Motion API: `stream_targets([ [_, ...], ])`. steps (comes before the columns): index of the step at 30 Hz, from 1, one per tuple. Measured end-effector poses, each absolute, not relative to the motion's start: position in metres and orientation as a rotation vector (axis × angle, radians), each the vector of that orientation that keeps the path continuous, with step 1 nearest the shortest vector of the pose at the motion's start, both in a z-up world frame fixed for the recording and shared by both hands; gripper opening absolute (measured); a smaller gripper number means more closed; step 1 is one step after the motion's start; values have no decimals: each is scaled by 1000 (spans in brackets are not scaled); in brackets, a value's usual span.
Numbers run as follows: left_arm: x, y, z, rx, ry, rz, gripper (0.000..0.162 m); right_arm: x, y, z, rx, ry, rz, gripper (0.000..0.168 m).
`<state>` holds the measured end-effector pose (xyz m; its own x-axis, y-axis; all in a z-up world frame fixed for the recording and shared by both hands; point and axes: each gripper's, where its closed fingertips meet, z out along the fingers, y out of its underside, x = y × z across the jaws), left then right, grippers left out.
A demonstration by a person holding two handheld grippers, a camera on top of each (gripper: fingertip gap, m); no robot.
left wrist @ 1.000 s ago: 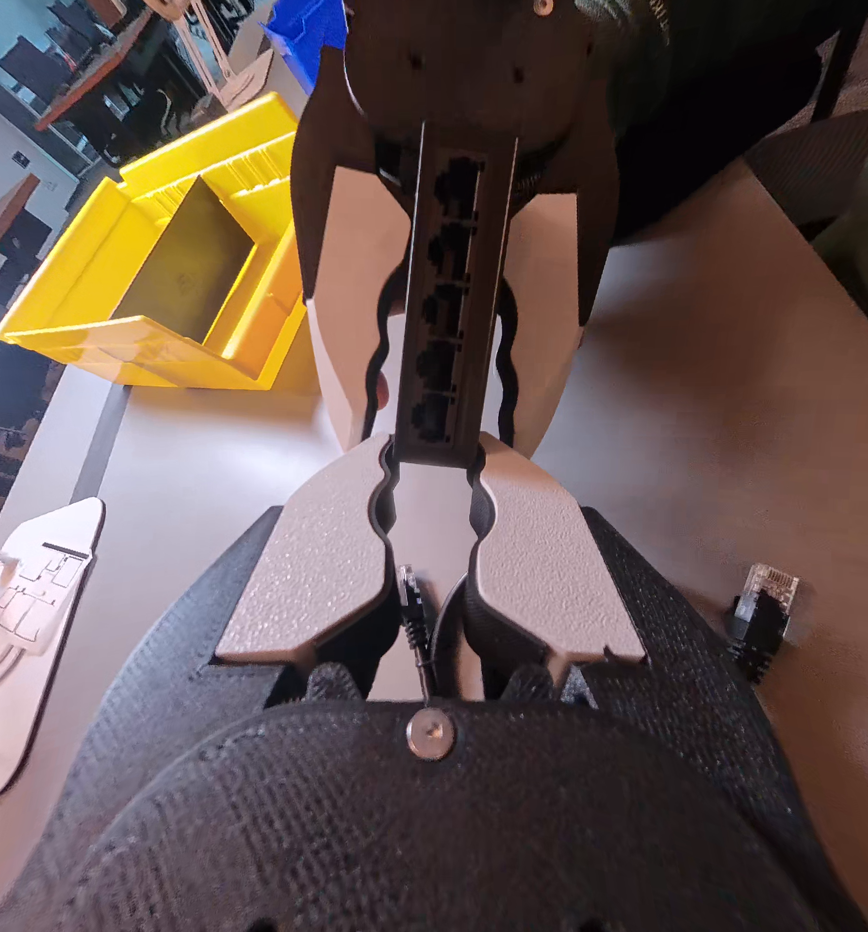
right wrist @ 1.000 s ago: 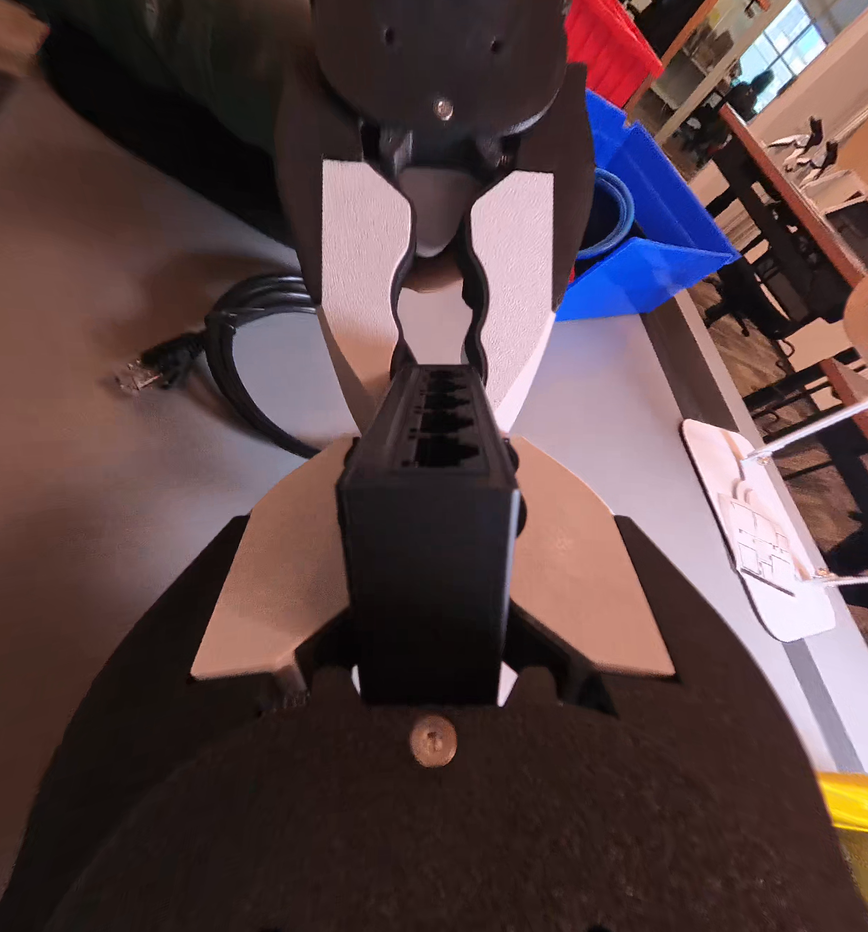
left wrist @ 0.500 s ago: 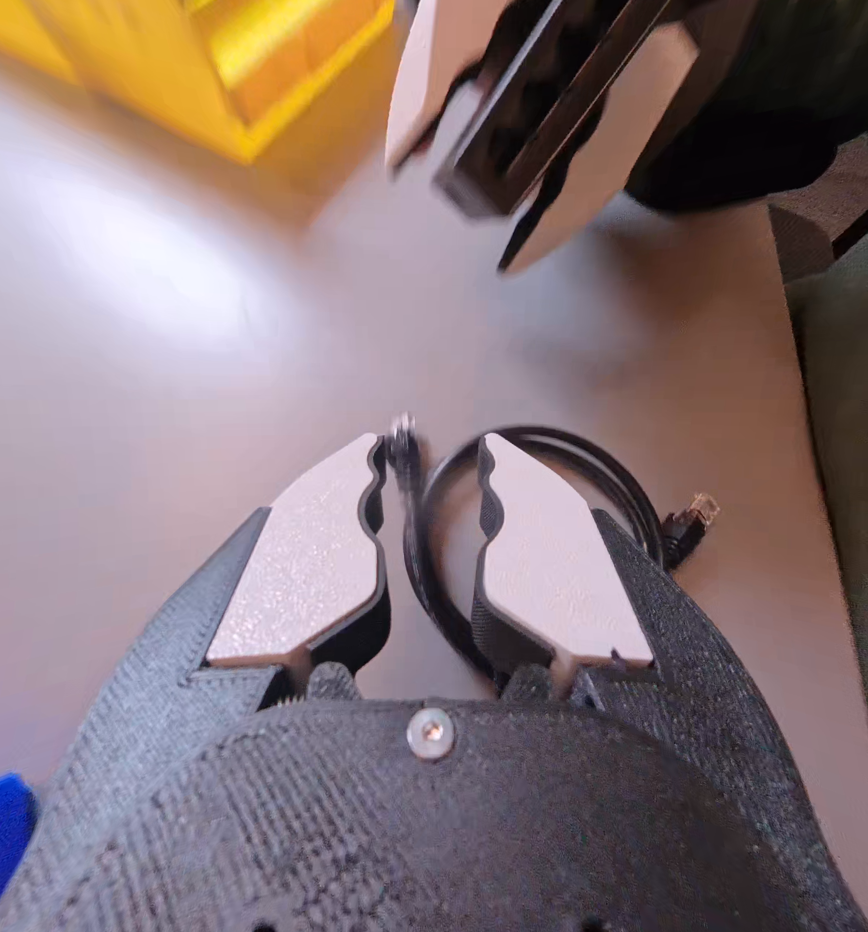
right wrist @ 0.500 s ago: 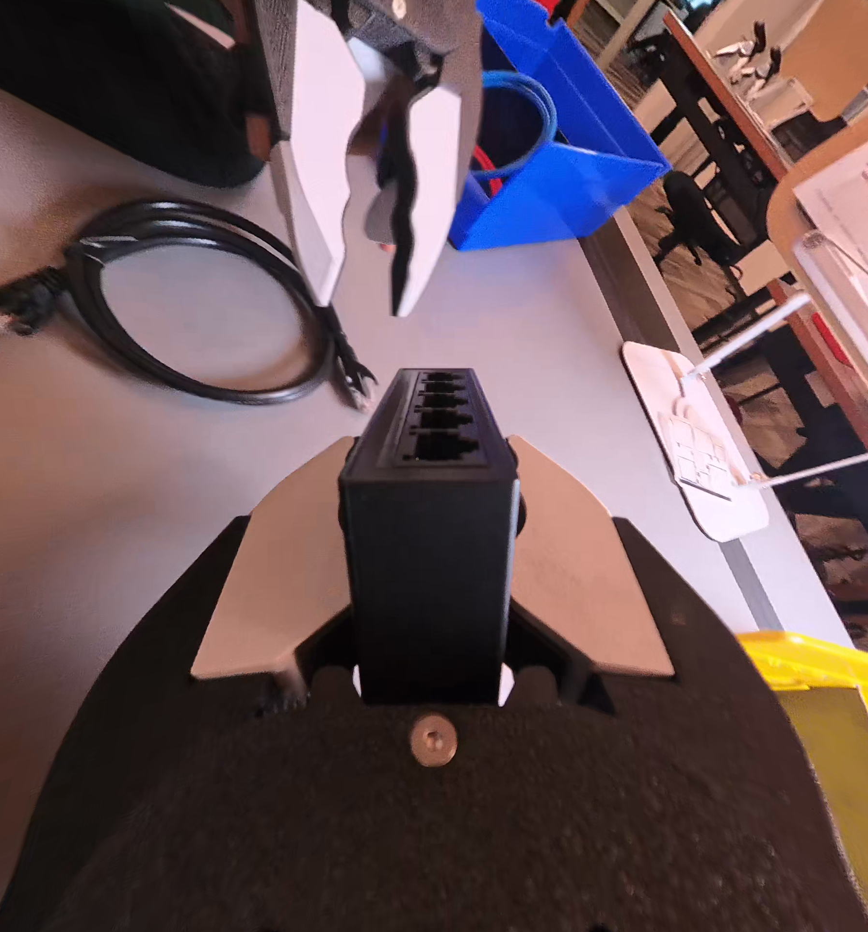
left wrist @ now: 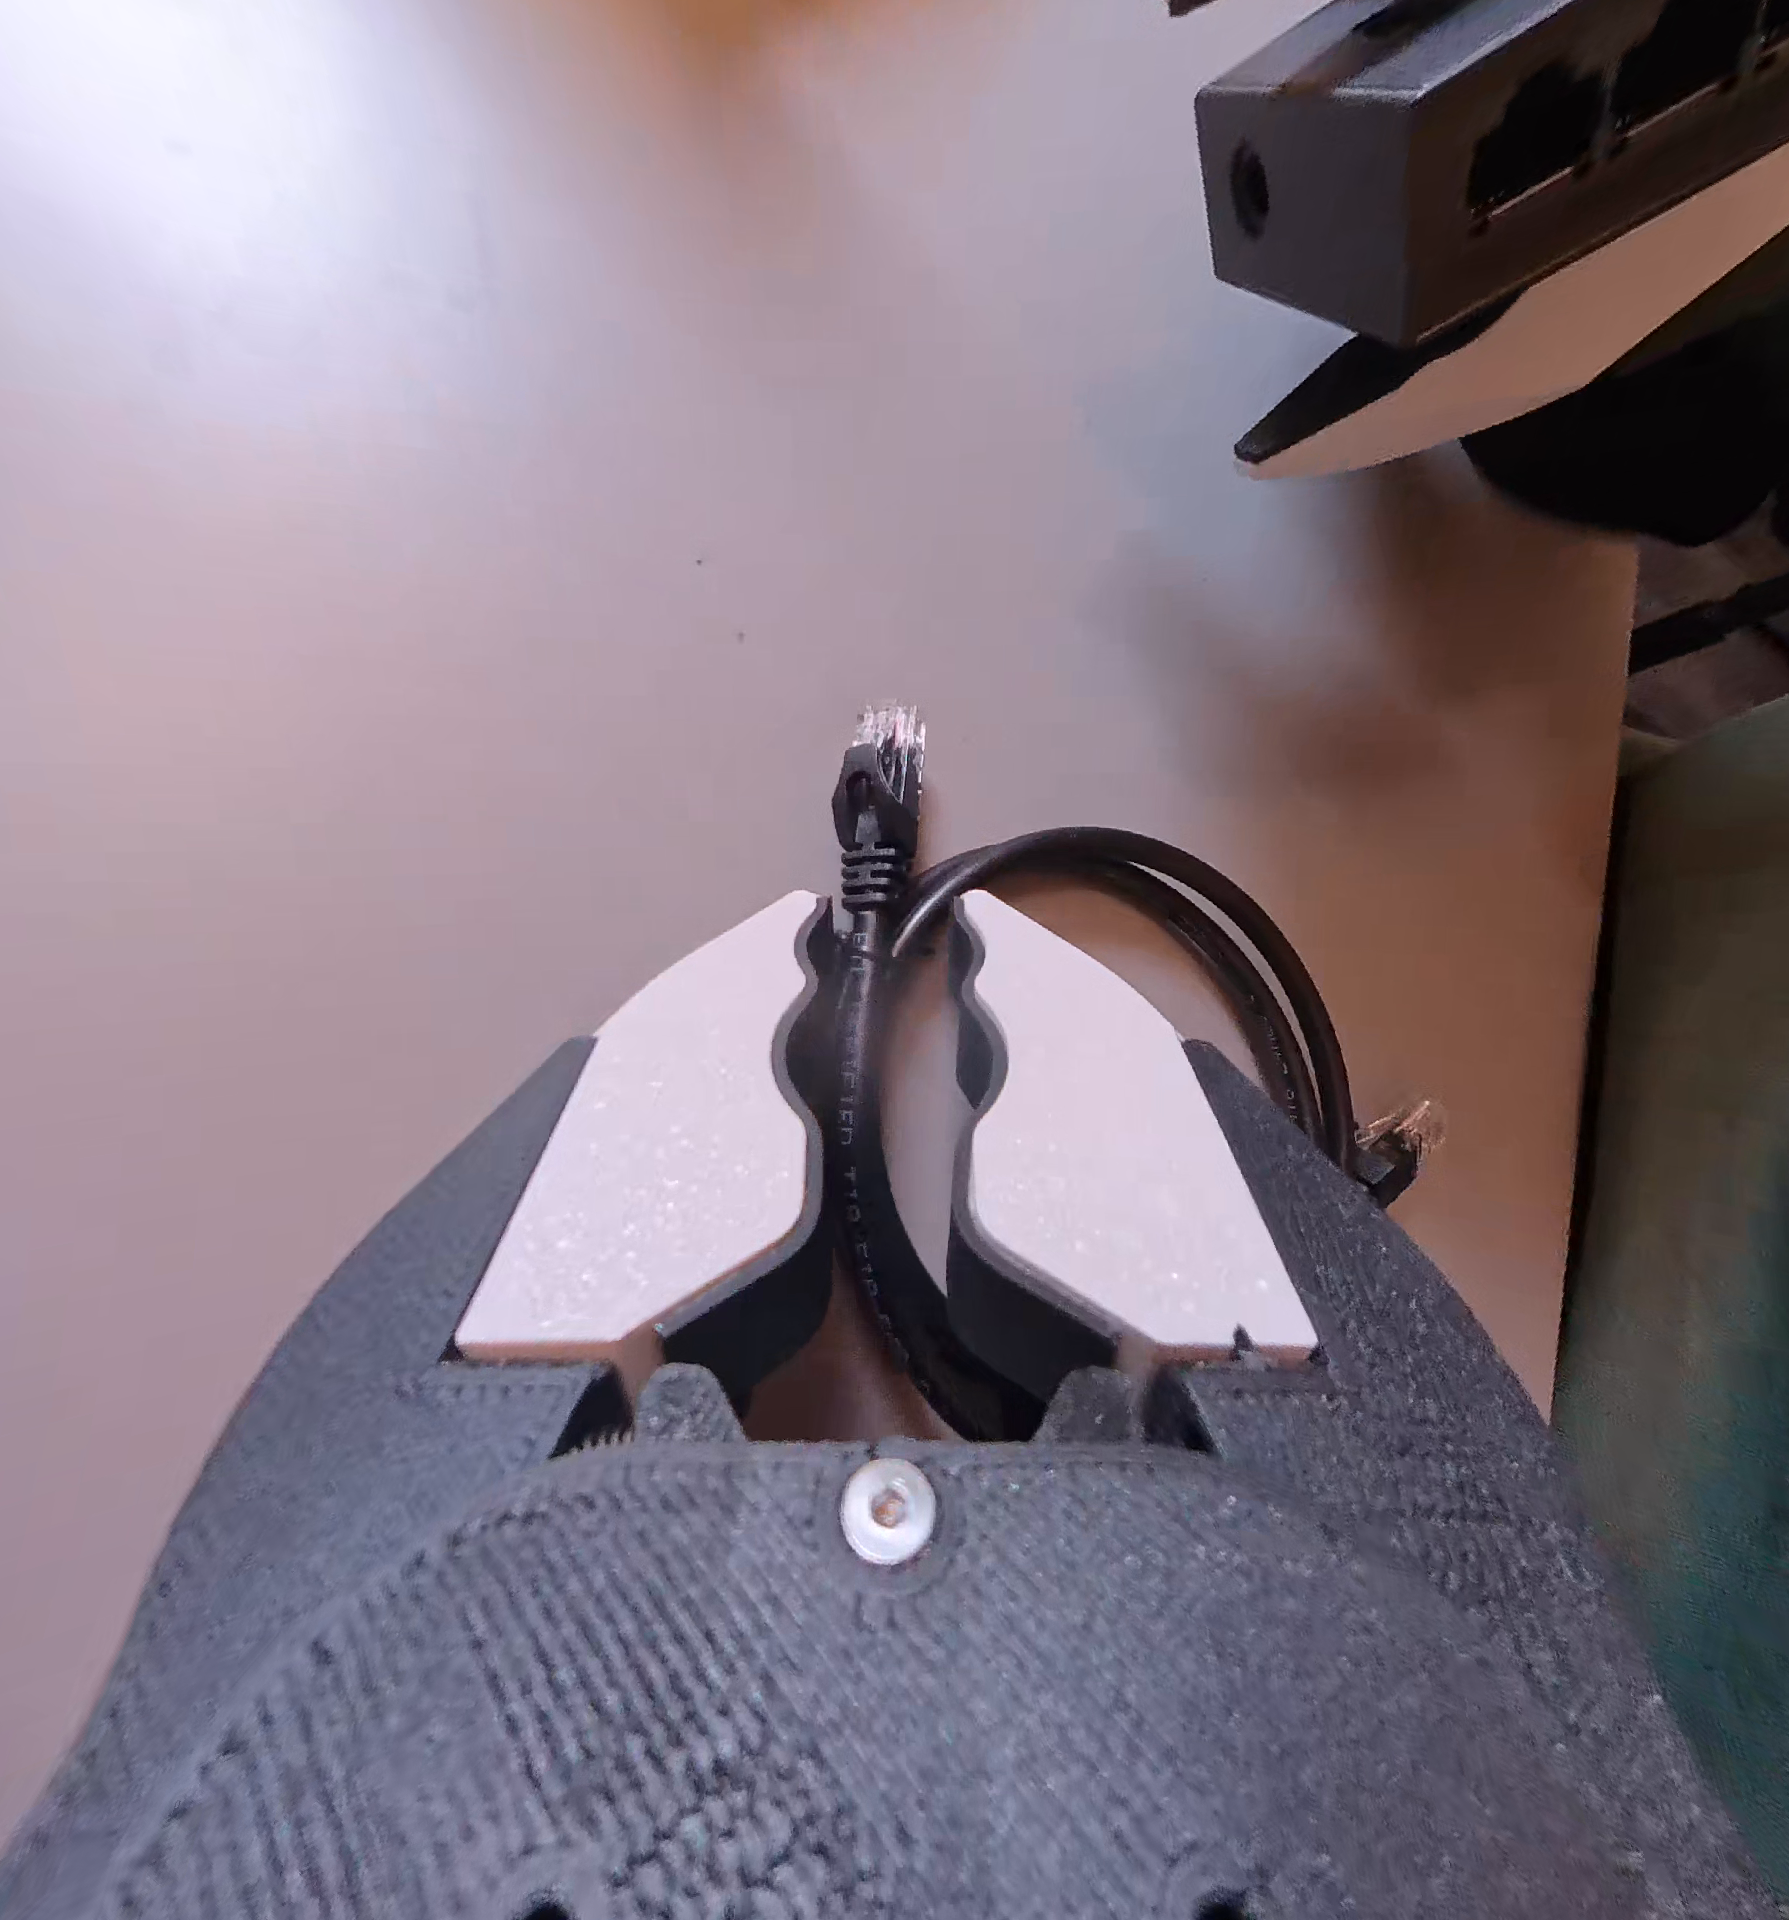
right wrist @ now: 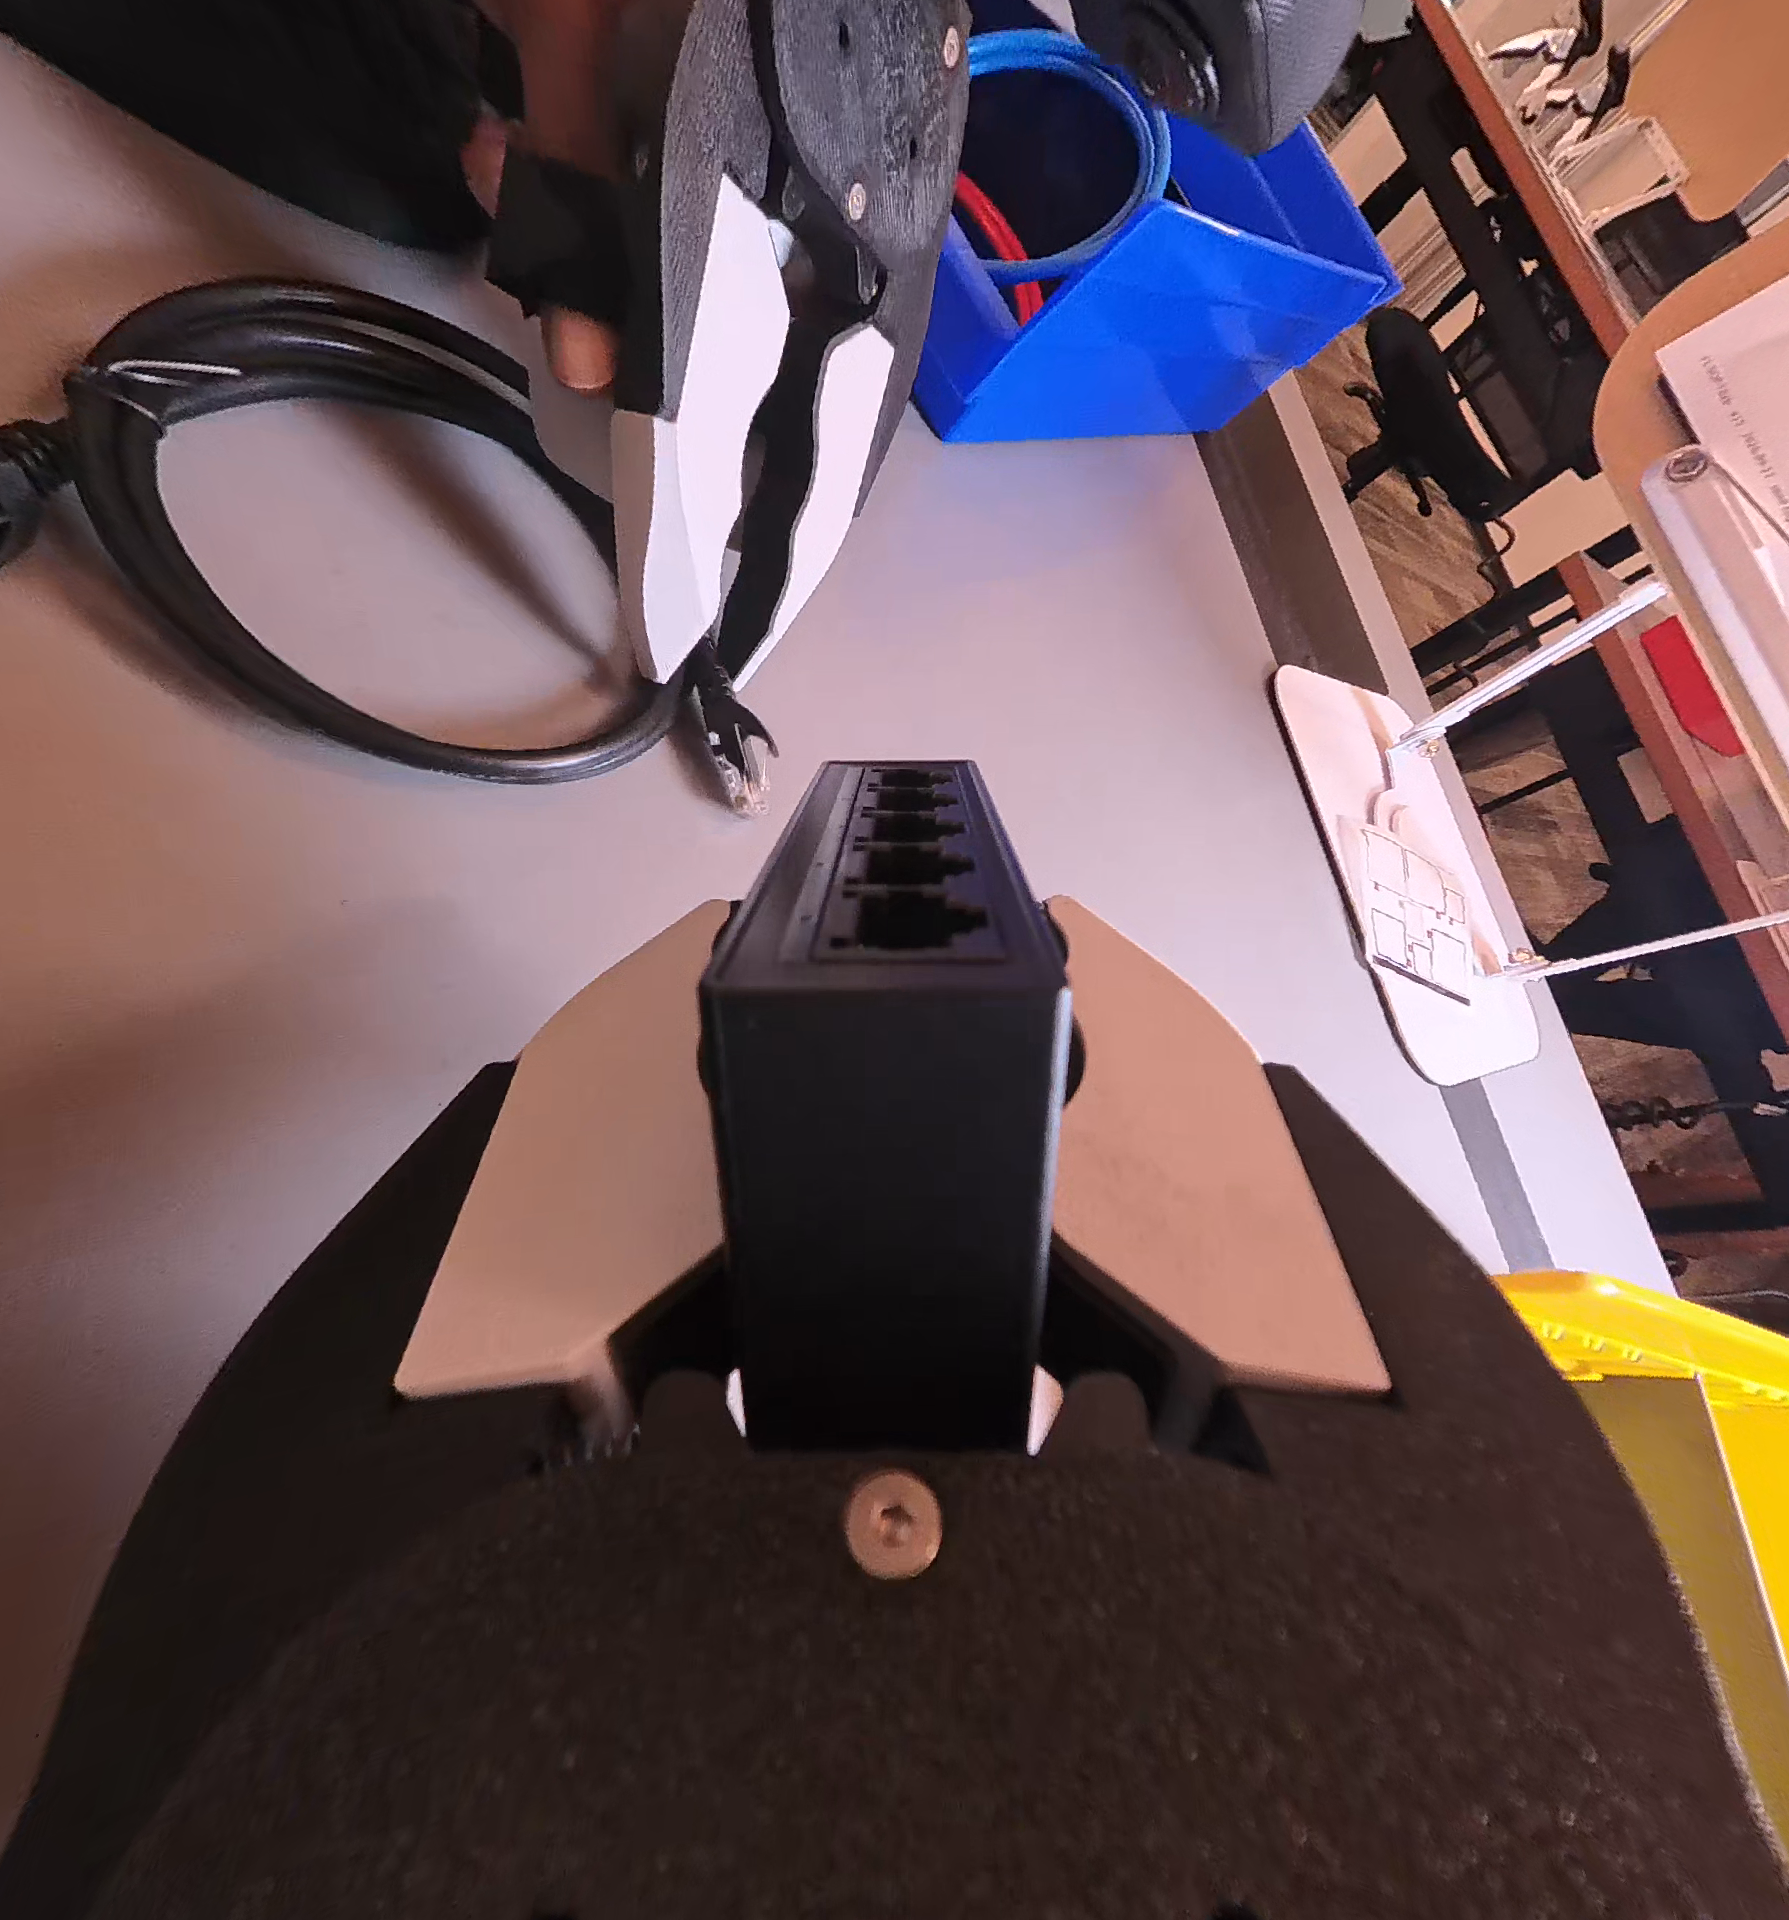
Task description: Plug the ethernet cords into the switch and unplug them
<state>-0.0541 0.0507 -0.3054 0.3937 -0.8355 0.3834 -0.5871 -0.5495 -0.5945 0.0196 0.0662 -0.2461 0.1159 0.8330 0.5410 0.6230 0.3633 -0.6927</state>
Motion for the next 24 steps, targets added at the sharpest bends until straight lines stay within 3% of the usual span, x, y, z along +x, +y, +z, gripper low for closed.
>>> stream_targets([
  [11, -35, 36, -304, -2292, 1276, -1065, 17, 23, 68, -247, -1350, -1583, 252, 52],
  [15, -27, 32, -284, -2209, 1189, -1305, 9, 25, 70, -249, -1341, -1582, 241, 52],
  [24, -38, 38, -255, -2041, 1306, -1118, 9, 26, 75, -244, -1286, -1560, 179, 52],
])
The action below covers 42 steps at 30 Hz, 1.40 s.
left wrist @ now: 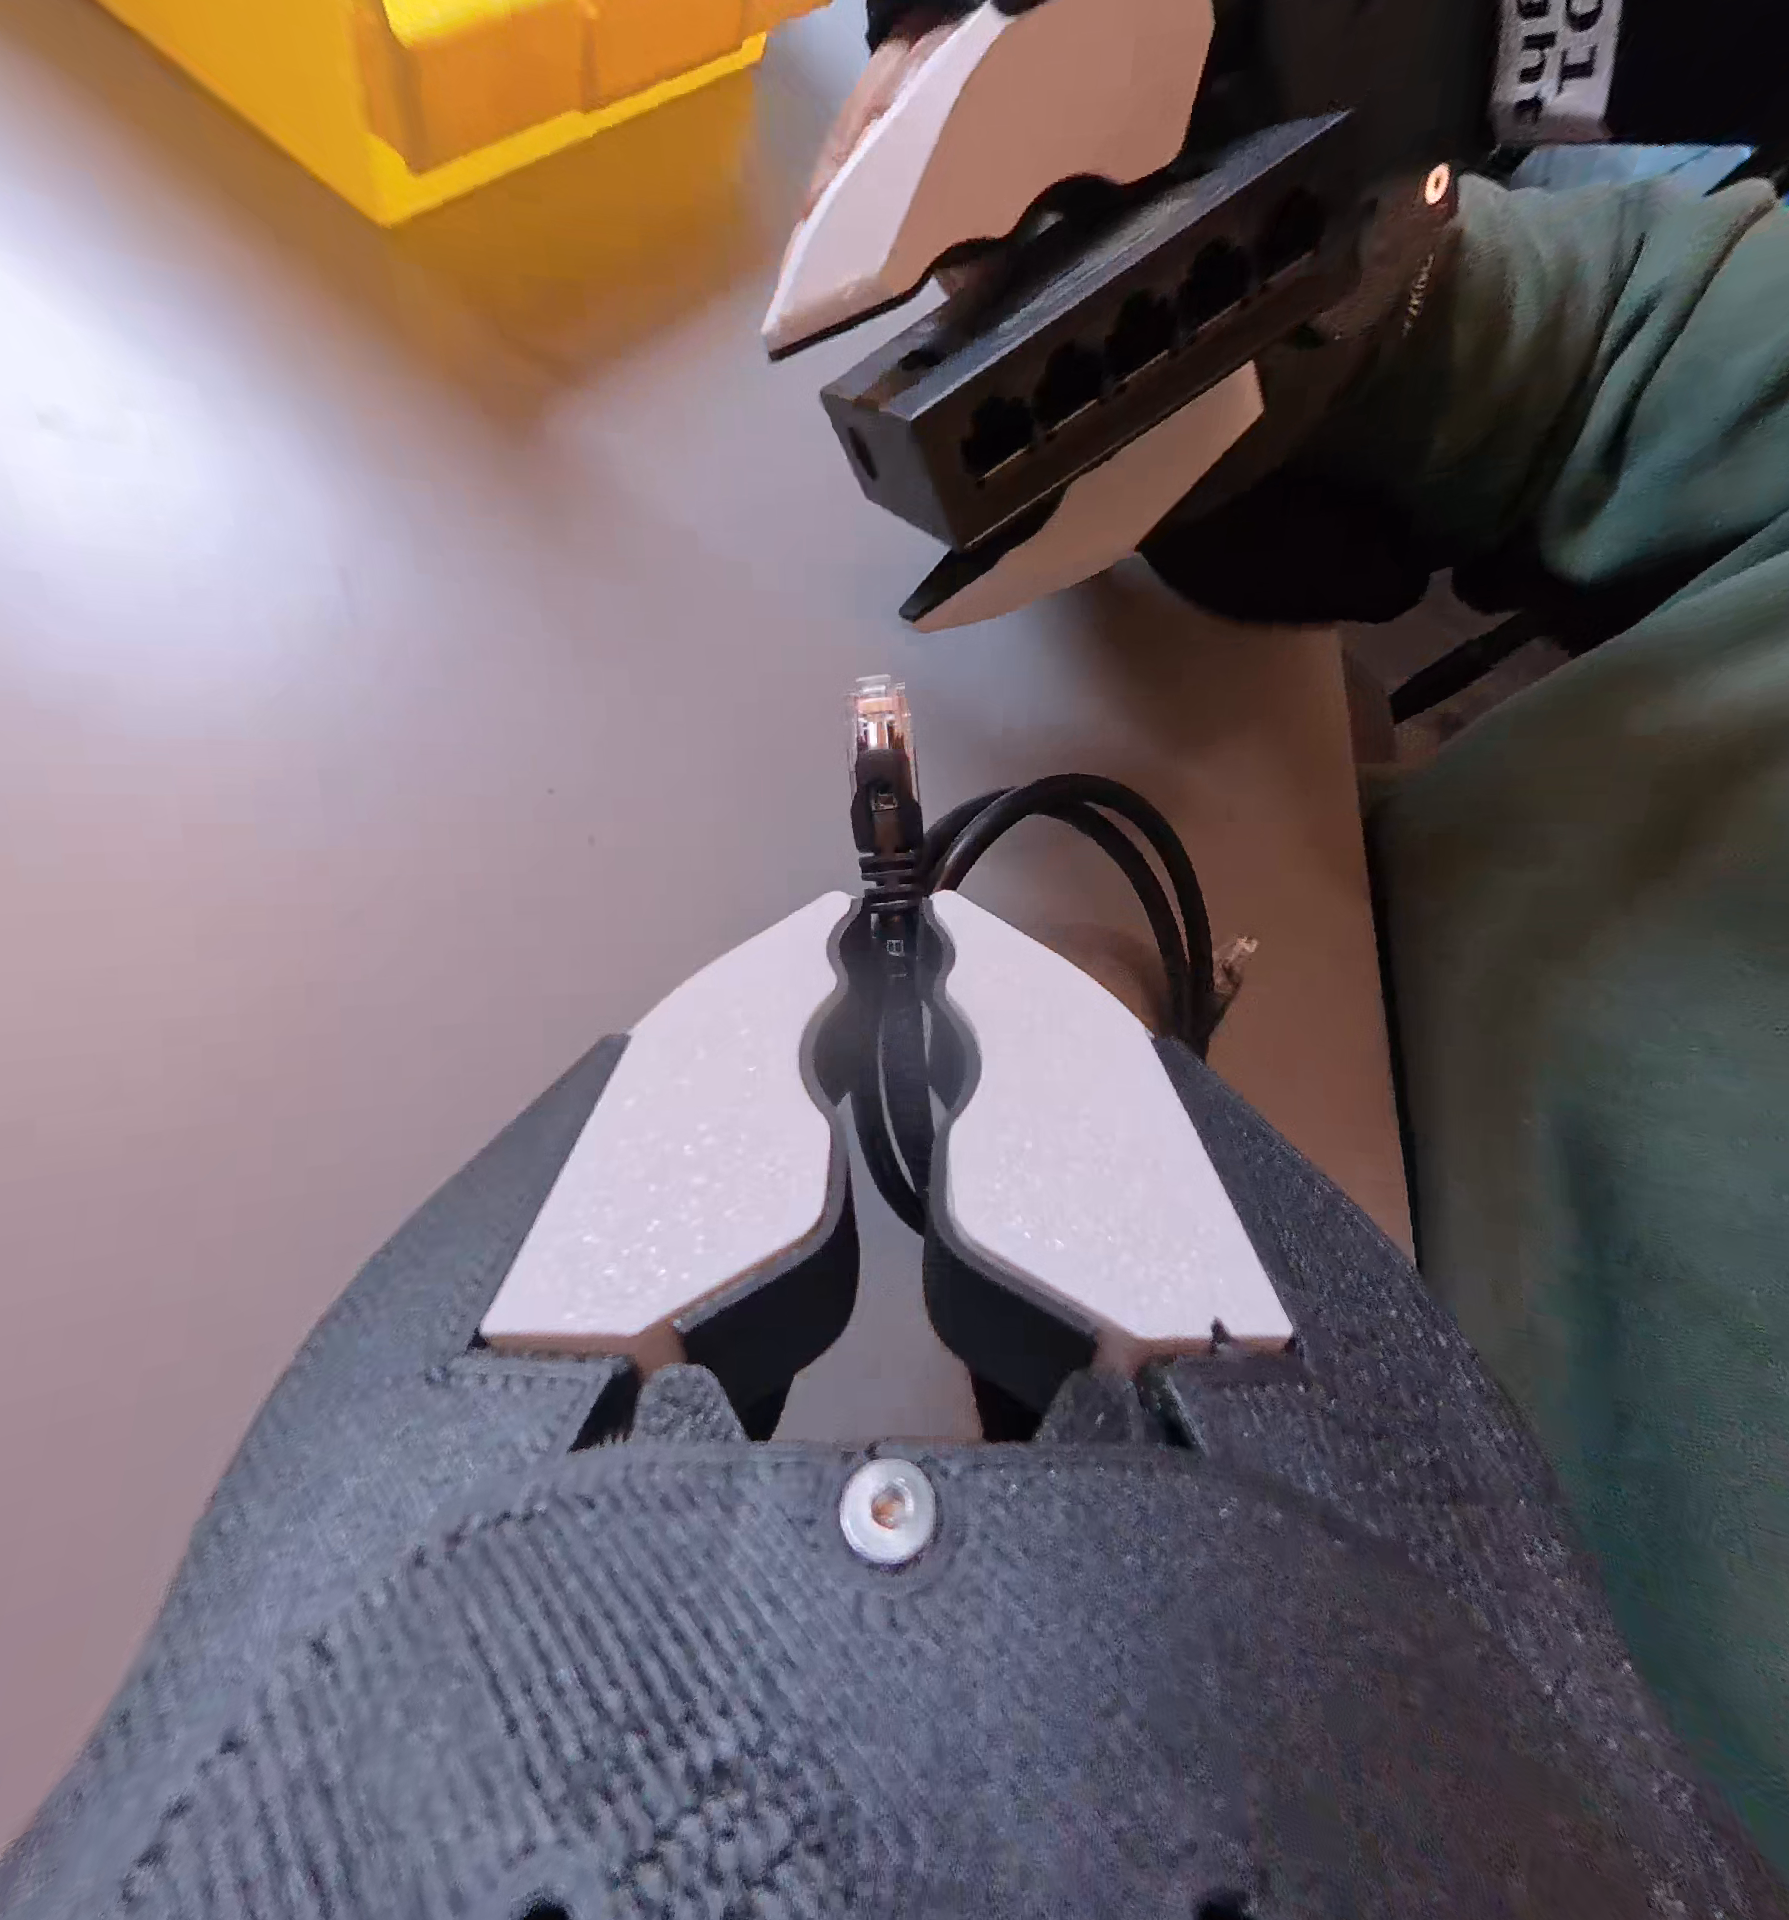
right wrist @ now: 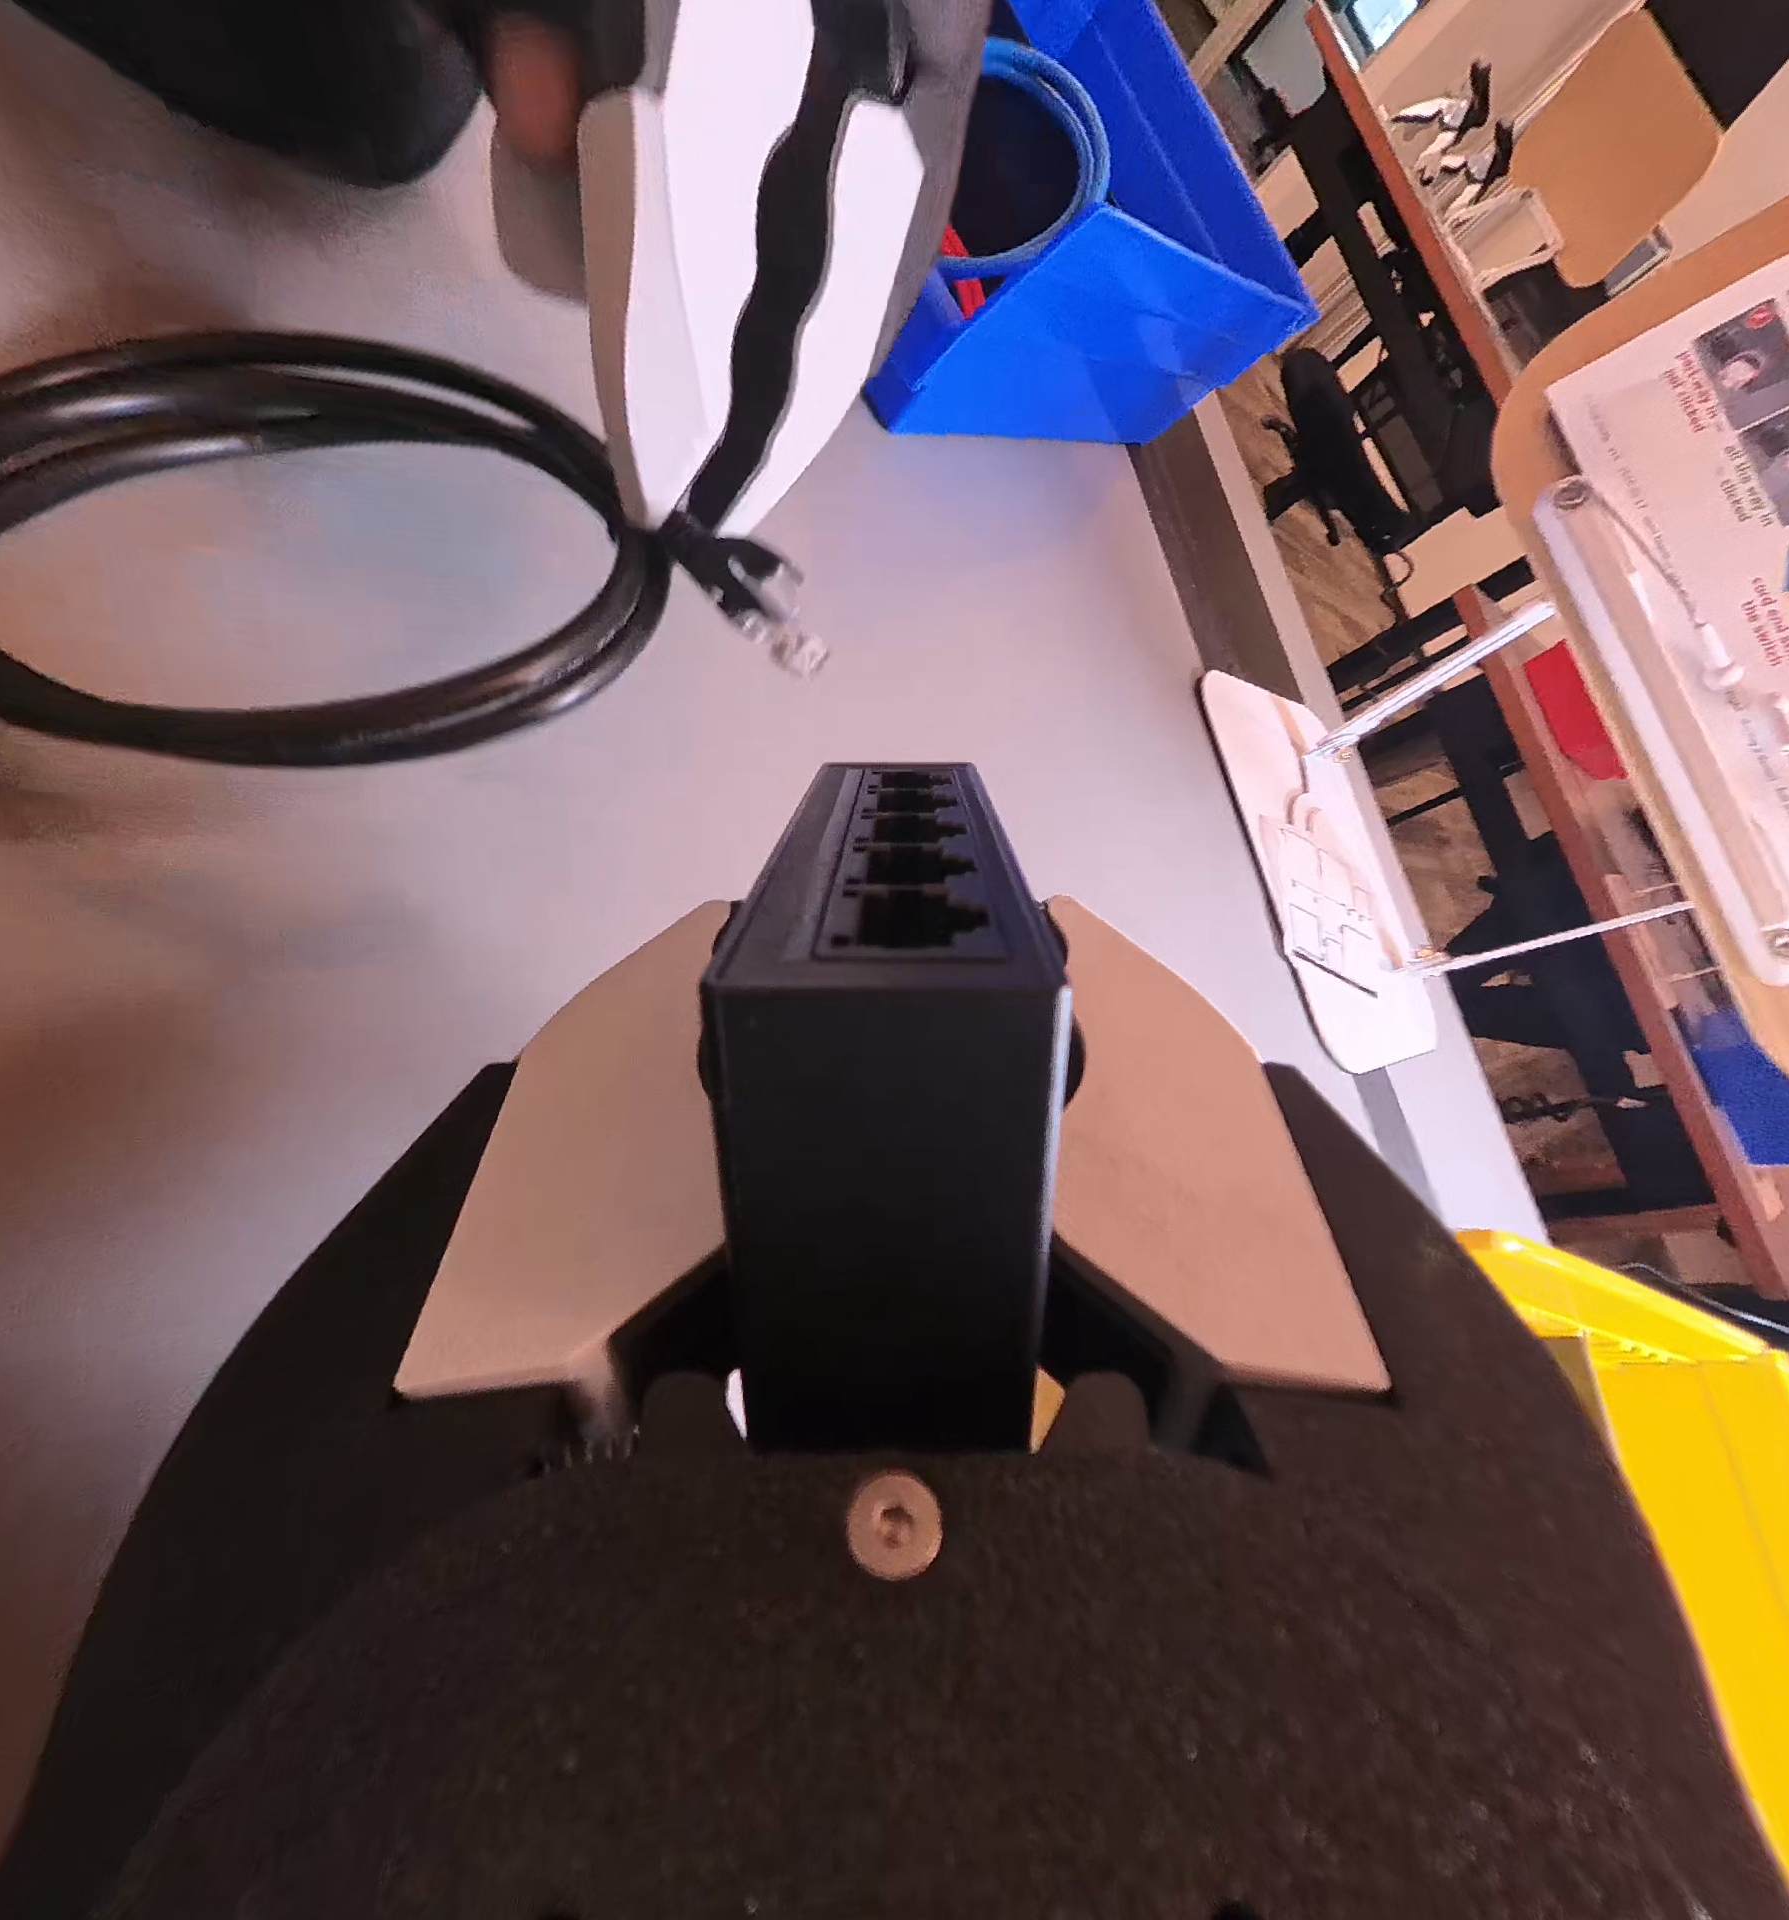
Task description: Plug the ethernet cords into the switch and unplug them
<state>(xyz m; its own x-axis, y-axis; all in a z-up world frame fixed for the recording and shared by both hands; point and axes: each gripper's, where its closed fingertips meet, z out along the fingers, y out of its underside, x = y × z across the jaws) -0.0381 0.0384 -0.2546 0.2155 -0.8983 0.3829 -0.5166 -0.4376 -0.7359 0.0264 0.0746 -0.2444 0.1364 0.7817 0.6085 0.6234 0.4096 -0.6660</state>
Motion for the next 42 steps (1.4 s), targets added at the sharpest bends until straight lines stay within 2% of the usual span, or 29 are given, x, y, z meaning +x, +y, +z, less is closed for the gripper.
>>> stream_targets([
  [5, -32, 36, -238, -2044, 1416, -1069, 9, 21, 74, -244, -1173, -1604, 51, 52],
  [19, -13, 31, -264, -2224, 1499, -1101, 8, 20, 78, -269, -1037, -1760, -315, 52],
  [30, -16, 13, -278, -2314, 1726, -1140, 8, 10, 47, -273, -902, -1840, -184, 52],
  [42, -22, 0, -283, -2431, 1756, -1237, 8, 3, 31, -277, -832, -1884, -184, 51],
])
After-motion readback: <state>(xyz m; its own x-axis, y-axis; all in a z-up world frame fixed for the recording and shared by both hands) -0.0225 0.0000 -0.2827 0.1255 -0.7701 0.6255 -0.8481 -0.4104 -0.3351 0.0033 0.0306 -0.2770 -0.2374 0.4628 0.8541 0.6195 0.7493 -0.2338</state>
